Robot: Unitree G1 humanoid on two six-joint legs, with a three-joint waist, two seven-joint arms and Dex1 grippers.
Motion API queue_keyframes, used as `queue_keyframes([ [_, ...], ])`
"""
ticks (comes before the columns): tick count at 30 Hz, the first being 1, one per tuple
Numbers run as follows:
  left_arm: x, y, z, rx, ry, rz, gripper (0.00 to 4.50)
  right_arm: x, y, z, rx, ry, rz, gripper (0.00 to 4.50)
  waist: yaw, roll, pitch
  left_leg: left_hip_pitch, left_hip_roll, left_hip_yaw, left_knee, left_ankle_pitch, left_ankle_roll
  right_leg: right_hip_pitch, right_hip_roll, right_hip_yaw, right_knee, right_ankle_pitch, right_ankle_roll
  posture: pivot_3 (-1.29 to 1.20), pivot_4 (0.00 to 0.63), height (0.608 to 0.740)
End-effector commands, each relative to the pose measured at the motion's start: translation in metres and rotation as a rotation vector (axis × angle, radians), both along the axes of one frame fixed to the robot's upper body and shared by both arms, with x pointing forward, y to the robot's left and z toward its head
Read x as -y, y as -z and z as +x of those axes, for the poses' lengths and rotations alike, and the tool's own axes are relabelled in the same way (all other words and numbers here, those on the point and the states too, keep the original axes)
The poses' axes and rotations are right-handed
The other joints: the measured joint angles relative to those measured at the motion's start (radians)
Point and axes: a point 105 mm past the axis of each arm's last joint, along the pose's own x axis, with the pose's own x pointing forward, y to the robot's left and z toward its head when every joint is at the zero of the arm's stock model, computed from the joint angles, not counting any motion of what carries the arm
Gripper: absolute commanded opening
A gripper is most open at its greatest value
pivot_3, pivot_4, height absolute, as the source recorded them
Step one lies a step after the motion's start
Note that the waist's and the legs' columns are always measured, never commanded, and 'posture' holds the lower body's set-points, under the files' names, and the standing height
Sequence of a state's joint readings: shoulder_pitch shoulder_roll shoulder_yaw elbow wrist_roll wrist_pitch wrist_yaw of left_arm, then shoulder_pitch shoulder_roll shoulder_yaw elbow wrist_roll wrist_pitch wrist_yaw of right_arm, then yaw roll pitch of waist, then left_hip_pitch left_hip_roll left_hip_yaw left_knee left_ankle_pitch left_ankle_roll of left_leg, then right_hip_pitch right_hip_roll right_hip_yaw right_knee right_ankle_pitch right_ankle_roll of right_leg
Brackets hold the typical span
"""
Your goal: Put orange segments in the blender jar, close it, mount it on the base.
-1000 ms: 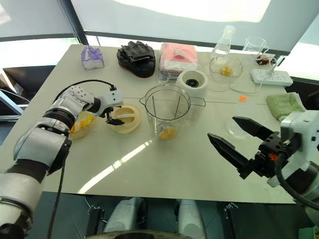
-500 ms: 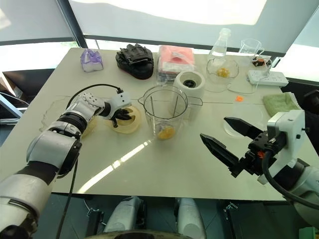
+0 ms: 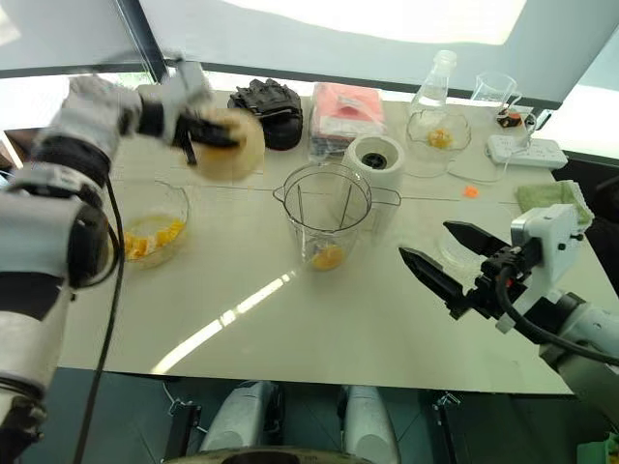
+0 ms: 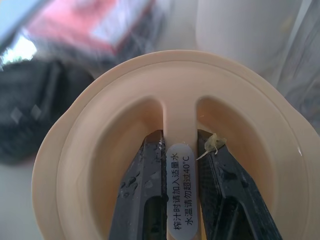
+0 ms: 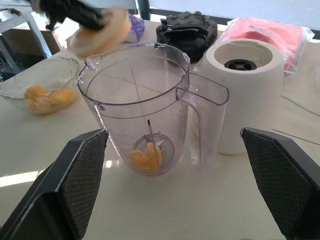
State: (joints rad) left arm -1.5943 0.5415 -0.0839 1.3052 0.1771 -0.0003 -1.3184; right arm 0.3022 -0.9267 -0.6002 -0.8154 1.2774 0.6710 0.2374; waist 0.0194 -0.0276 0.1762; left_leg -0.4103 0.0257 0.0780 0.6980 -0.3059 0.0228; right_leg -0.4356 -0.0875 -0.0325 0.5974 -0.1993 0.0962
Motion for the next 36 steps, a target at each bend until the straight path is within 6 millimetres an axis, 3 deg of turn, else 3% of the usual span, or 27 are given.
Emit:
queue_keyframes([
  [1,0.026,-0.036,-0.024,-0.054,0.206,-0.17,0.26,-0.005,0.001,0.005,0.019,-0.022,-0.008,4.5,-0.003,0.0,0.0,0.001,0.0,0.0,0.0,0.0,0.0,0.001,0.0,0.0,0.0,0.0,0.0,0.0,0.15,0.74],
  [3,0.041,-0.051,-0.035,-0.073,0.288,-0.202,0.26,-0.008,0.004,0.009,0.015,-0.032,-0.021,4.5,-0.006,0.0,0.0,0.001,0.0,0.0,0.001,0.0,0.0,0.001,0.0,0.0,0.0,0.0,0.0,0.0,0.15,0.74],
  [7,0.079,-0.062,-0.048,-0.091,0.384,-0.169,0.26,-0.015,0.007,0.017,0.025,-0.052,-0.043,4.5,-0.005,0.0,0.0,0.001,-0.001,0.0,0.001,0.0,0.0,0.001,0.002,0.0,0.001,0.0,0.0,0.0,0.15,0.74],
  [9,0.094,-0.058,-0.05,-0.098,0.409,-0.135,0.26,-0.017,0.009,0.02,0.025,-0.065,-0.051,4.5,-0.004,0.0,0.0,0.001,-0.001,0.0,0.001,0.0,0.0,0.0,0.002,0.0,0.001,0.0,0.0,0.0,0.15,0.74],
  [13,0.127,-0.03,-0.06,-0.152,0.484,0.013,0.26,-0.019,0.009,0.026,0.037,-0.081,-0.072,4.5,-0.006,0.0,0.0,0.001,-0.001,0.0,0.001,0.0,0.001,0.0,0.003,0.001,0.001,0.001,0.001,0.0,0.15,0.74],
  [17,0.147,-0.011,-0.072,-0.181,0.557,0.123,0.26,-0.02,0.01,0.035,0.058,-0.067,-0.087,4.5,-0.007,0.001,0.0,0.001,-0.001,0.0,0.001,0.0,0.001,0.0,0.004,0.002,0.001,0.0,0.0,0.0,0.15,0.74],
  [21,0.153,0.009,-0.07,-0.193,0.556,0.235,0.26,-0.022,0.014,0.041,0.071,-0.042,-0.086,4.5,-0.007,0.001,0.0,0.001,0.0,-0.001,0.001,0.0,0.001,-0.002,0.005,0.003,0.003,0.0,0.0,0.0,0.15,0.74],
  [26,0.146,0.034,-0.063,-0.205,0.541,0.361,0.26,-0.026,0.026,0.051,0.088,0.018,-0.095,4.5,-0.006,0.002,0.0,0.0,0.0,-0.001,0.001,0.0,0.001,-0.003,0.006,0.004,0.004,0.0,0.0,0.0,0.15,0.74],
  [36,0.135,0.052,-0.056,-0.218,0.535,0.437,0.26,-0.043,0.059,0.079,0.092,0.093,-0.074,4.5,-0.007,0.002,0.0,0.0,0.0,0.0,0.001,0.0,0.001,-0.004,0.006,0.005,0.005,0.0,0.0,0.0,0.15,0.74],
])
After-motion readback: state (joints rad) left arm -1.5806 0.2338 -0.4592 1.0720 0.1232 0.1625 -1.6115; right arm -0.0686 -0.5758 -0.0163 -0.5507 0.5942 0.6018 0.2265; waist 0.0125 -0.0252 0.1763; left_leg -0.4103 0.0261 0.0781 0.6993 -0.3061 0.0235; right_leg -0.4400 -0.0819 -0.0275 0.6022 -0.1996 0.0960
